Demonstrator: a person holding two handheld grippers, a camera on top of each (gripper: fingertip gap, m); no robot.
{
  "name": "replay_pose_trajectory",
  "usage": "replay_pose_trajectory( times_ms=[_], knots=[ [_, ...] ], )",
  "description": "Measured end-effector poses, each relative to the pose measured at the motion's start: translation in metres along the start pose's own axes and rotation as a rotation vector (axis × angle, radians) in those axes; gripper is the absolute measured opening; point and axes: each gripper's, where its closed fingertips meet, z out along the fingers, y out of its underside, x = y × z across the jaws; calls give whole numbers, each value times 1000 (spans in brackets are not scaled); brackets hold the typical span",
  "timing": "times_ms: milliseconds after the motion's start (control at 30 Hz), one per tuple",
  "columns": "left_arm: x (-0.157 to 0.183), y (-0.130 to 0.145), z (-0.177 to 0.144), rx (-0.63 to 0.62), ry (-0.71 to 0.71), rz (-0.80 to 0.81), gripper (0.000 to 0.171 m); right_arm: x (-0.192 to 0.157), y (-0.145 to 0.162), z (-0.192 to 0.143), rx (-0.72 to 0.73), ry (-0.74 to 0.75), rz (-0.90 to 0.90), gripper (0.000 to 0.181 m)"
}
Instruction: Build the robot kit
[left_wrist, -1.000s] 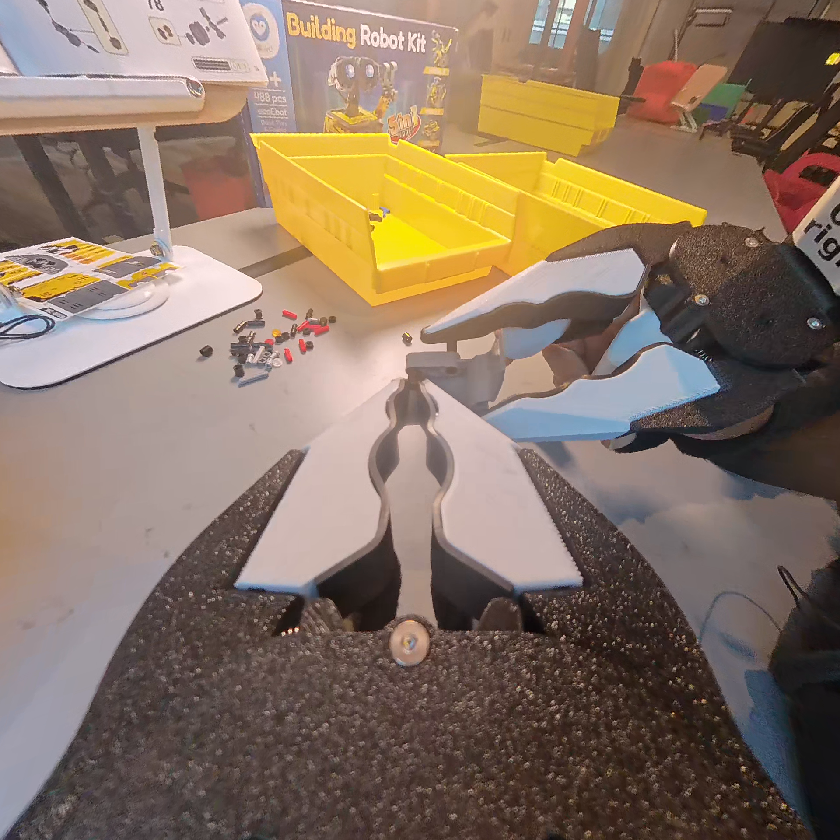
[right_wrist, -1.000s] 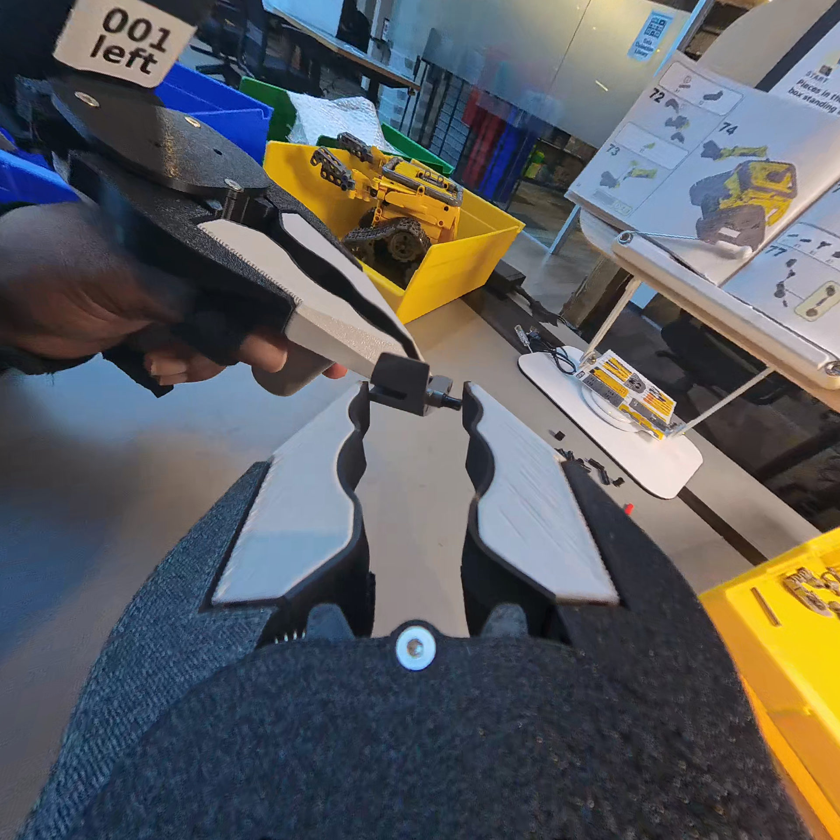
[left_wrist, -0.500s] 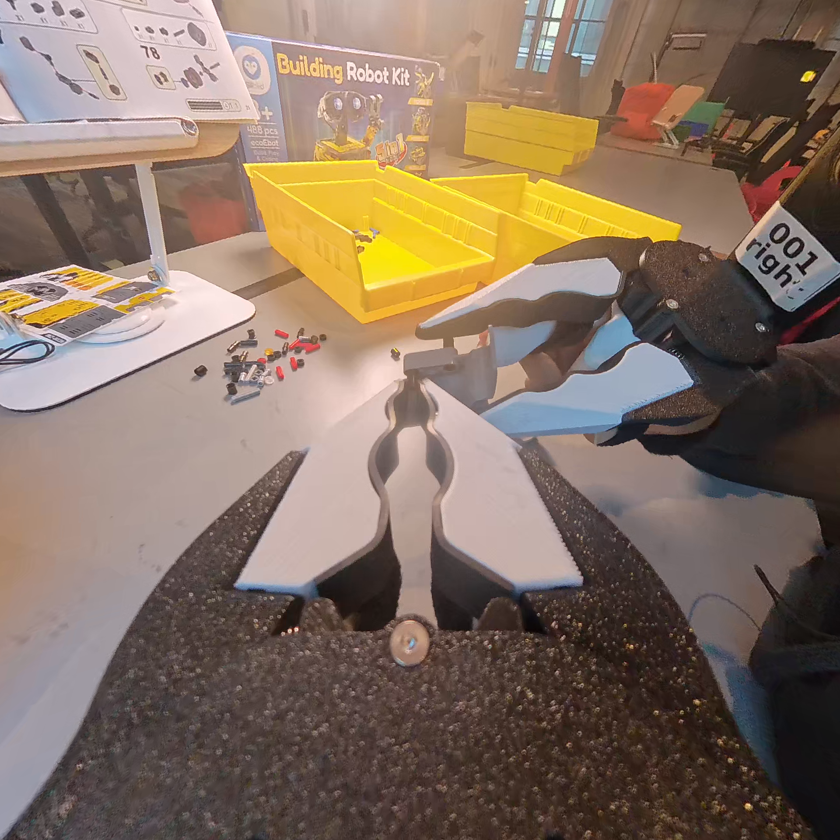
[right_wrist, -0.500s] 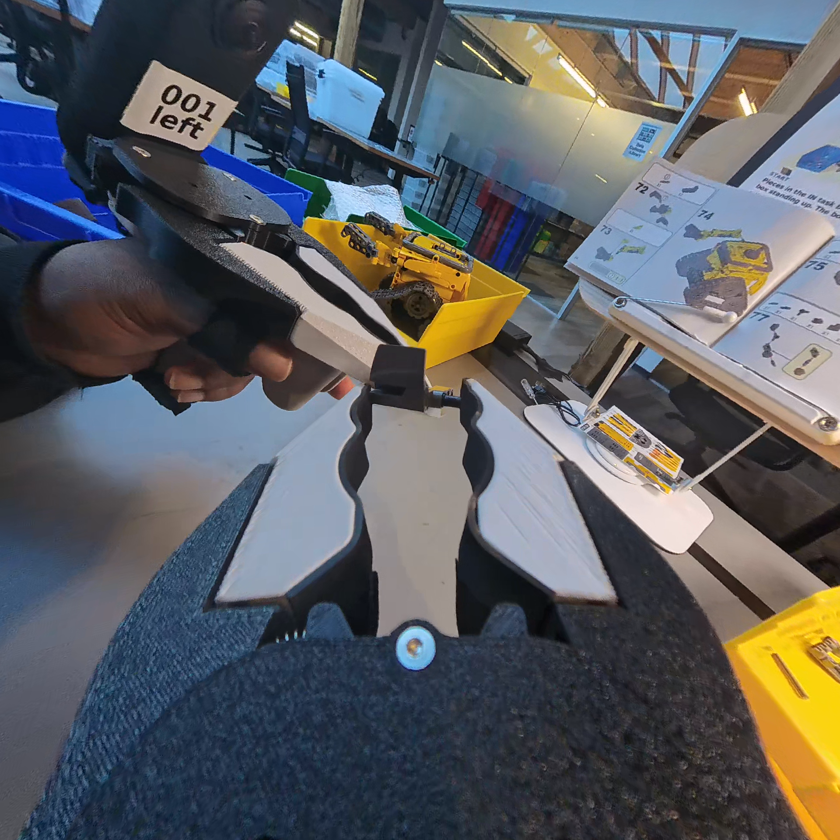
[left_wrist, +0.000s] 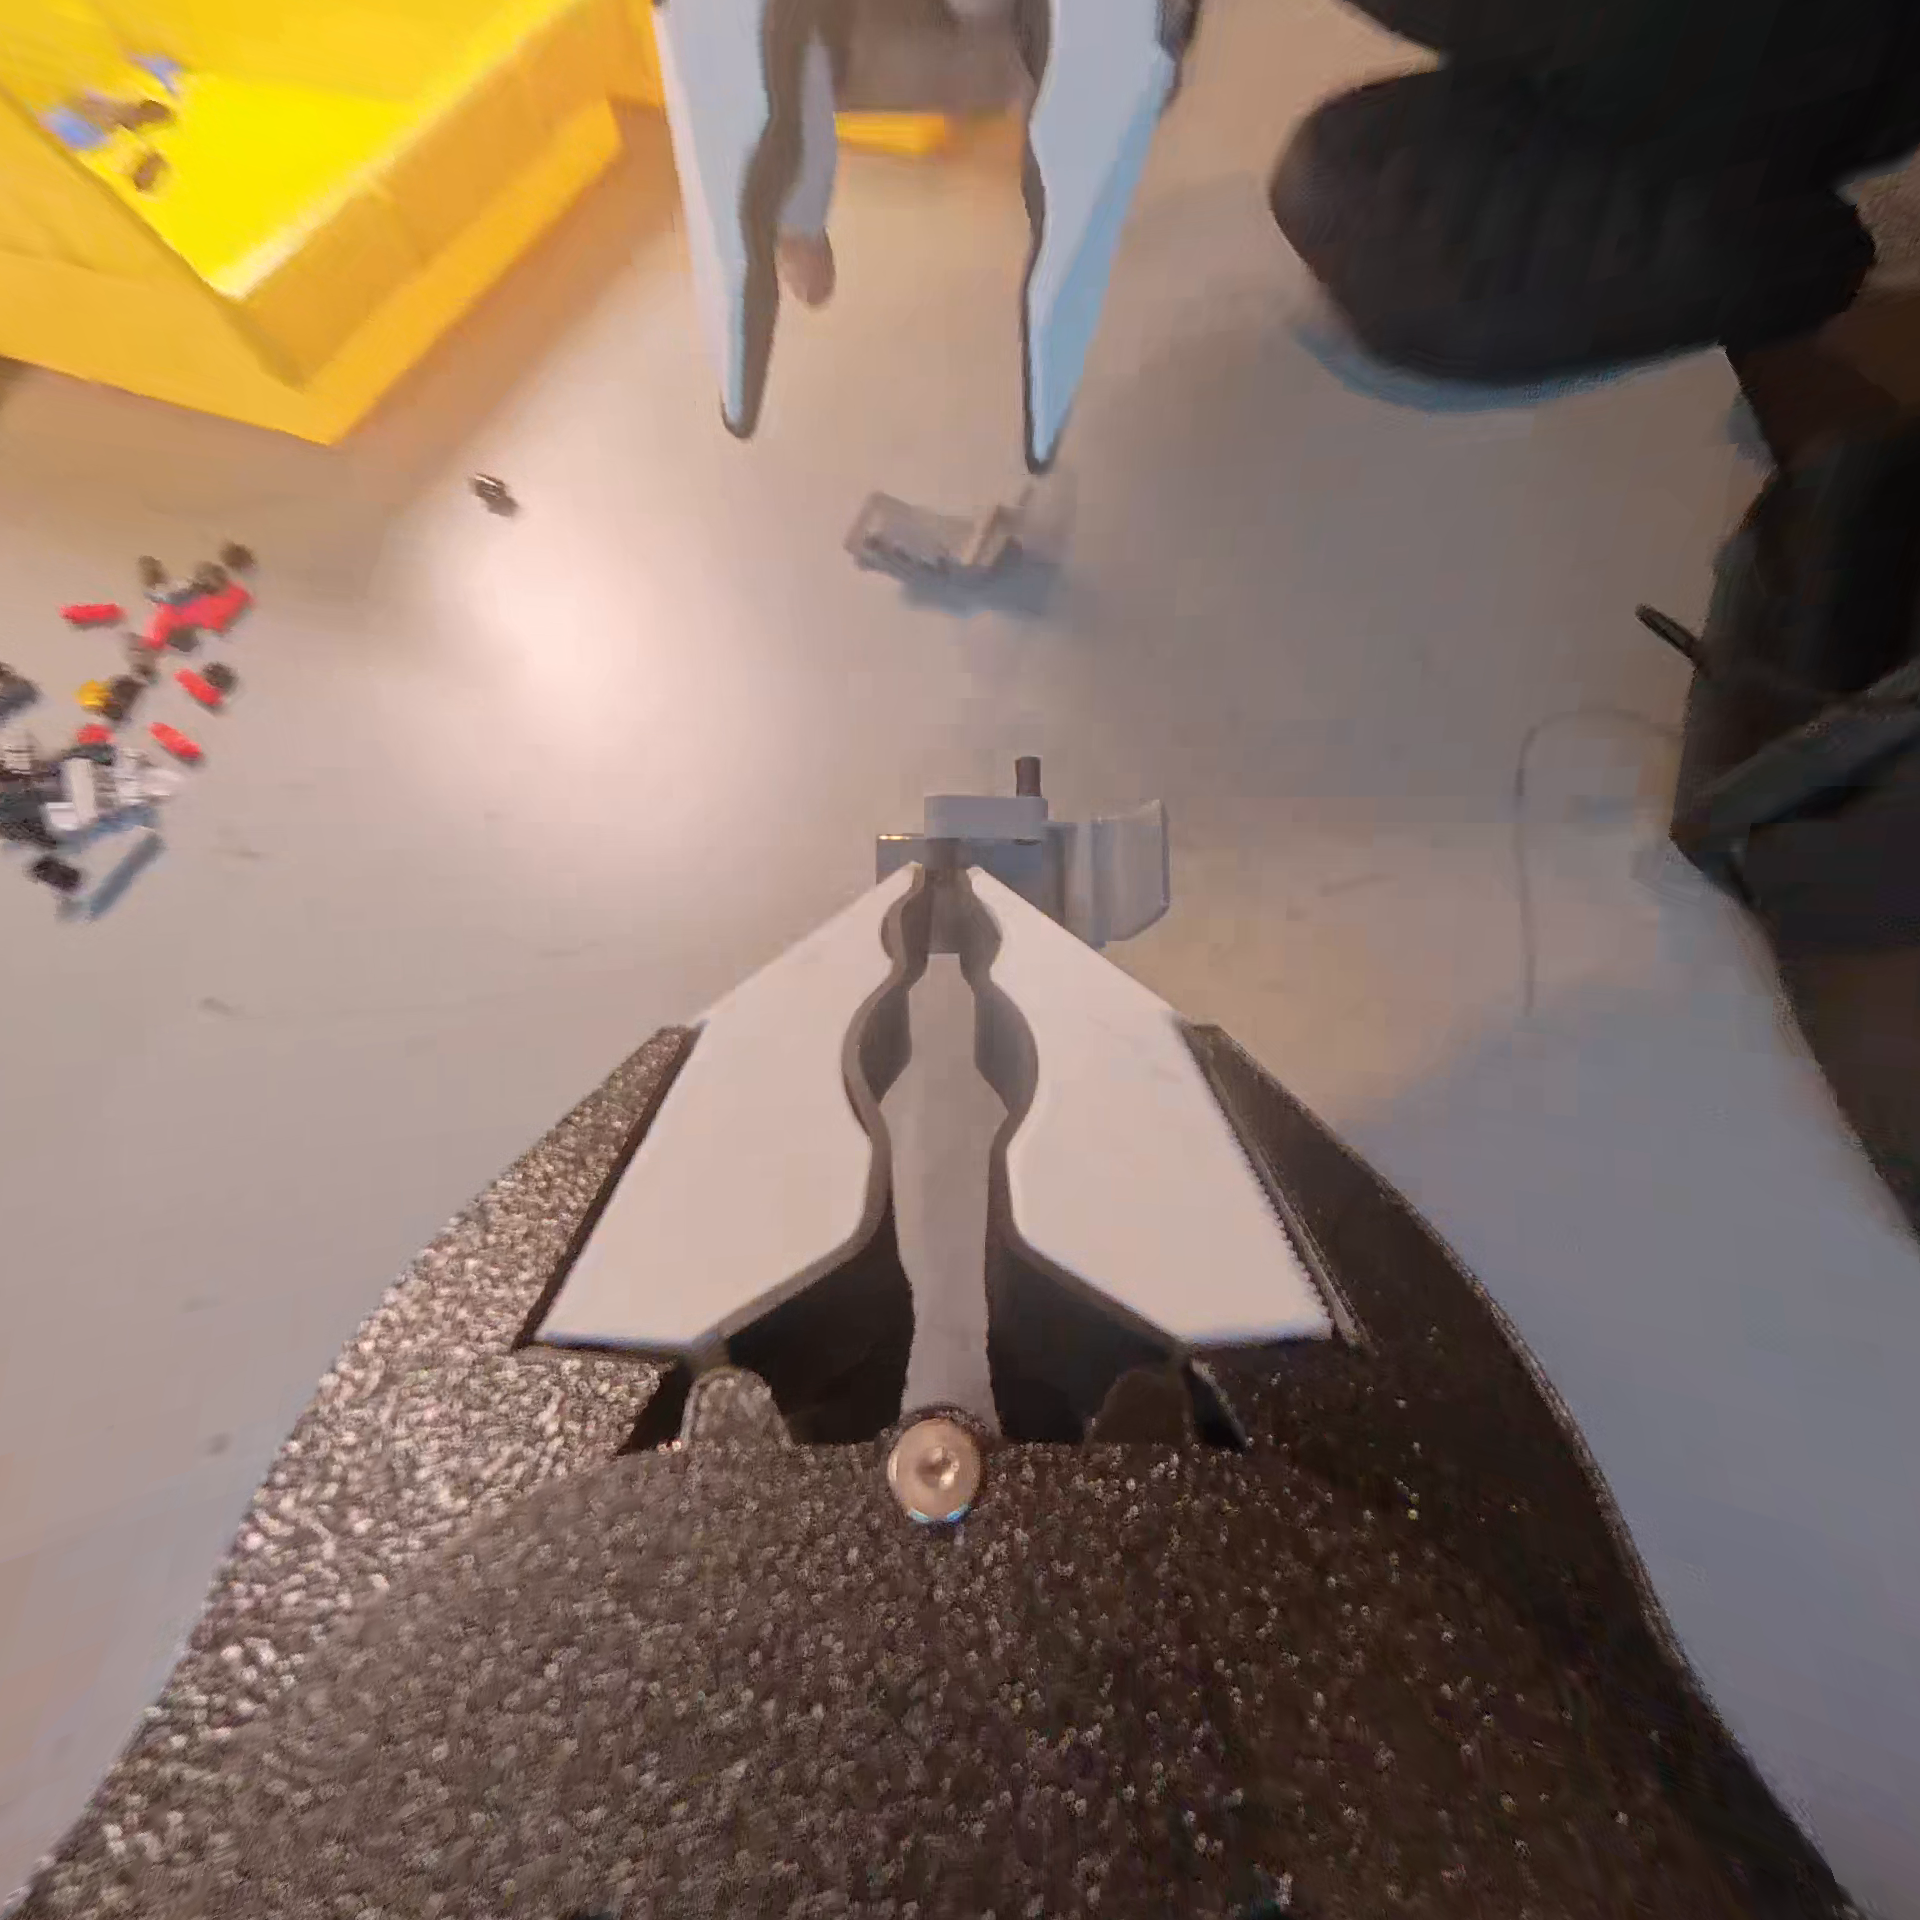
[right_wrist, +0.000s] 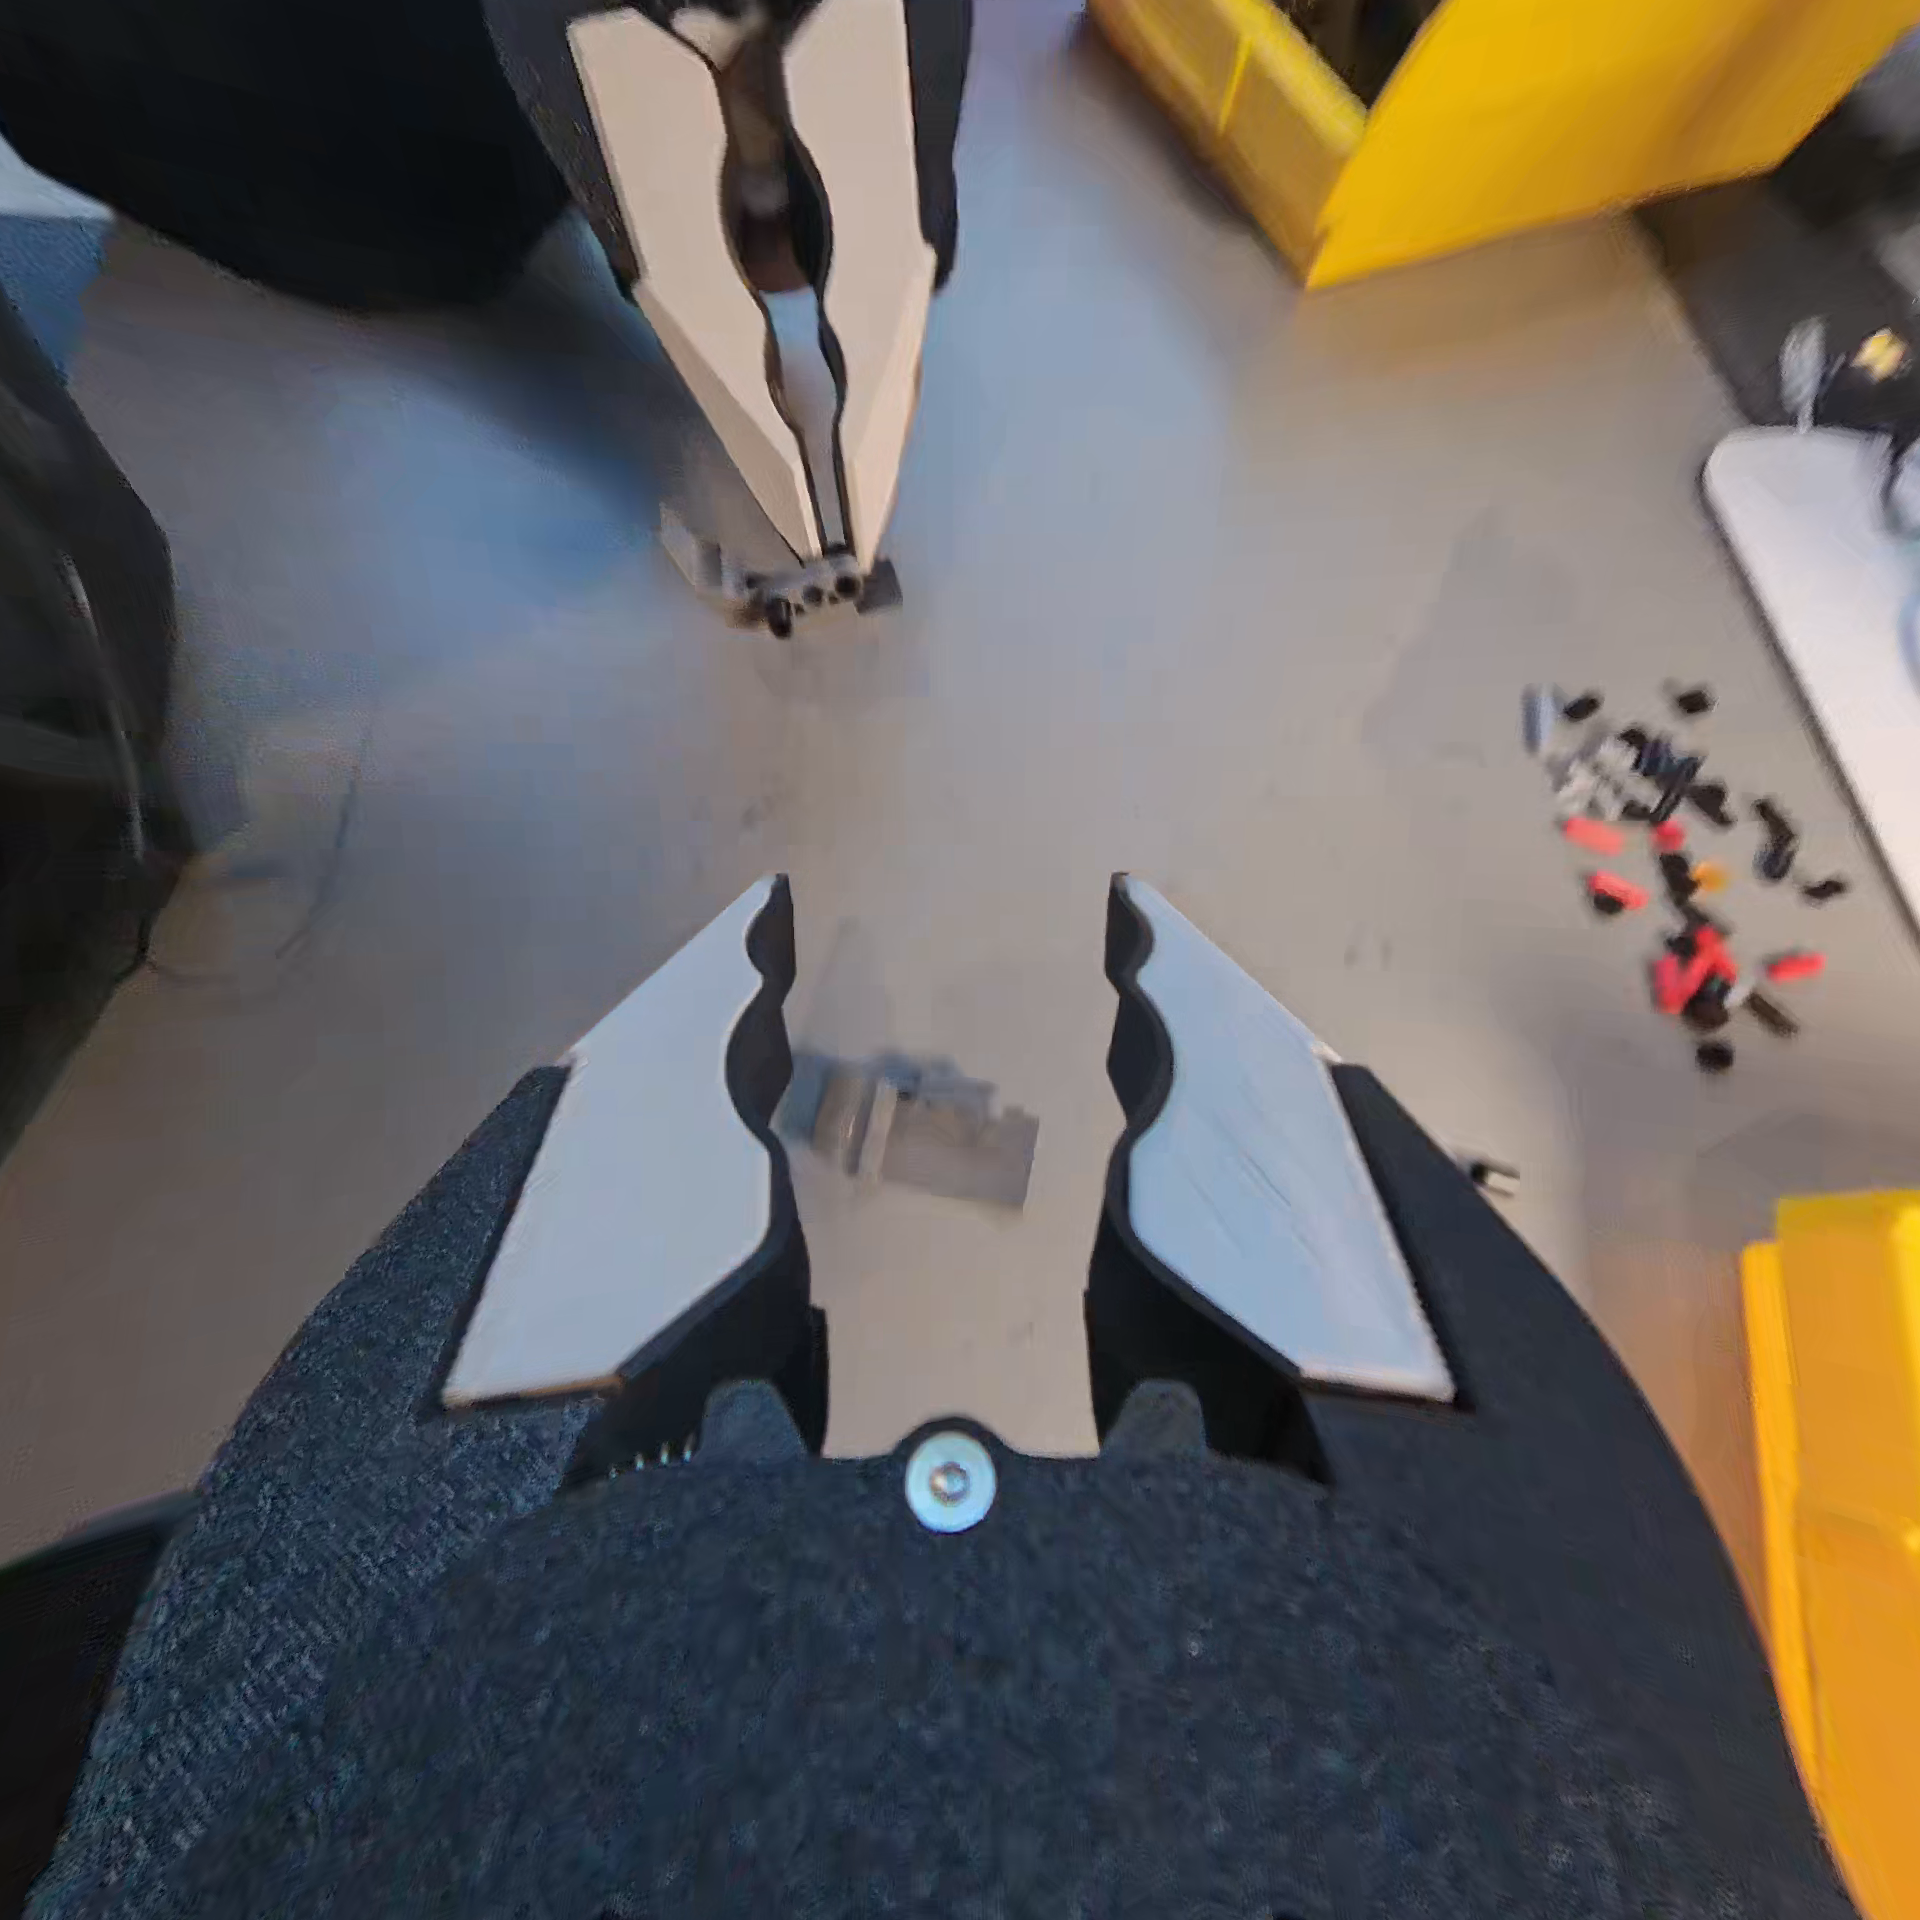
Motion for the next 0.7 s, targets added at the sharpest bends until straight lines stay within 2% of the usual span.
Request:
replay_pose_trajectory(
  times_ms=[100,233,400,700],
  knots=[
    [14,14,15,-62,89,41,3,-6,43,-4,-159,-53,65,62],
    [13,23,24,-111,108,83,3,-5,64,0,-222,-57,96,62],
    [6,28,24,-129,91,106,4,-7,72,7,-244,-87,109,50],
    [-10,23,4,-62,35,30,11,-22,55,24,-188,-140,52,29]
  ],
)
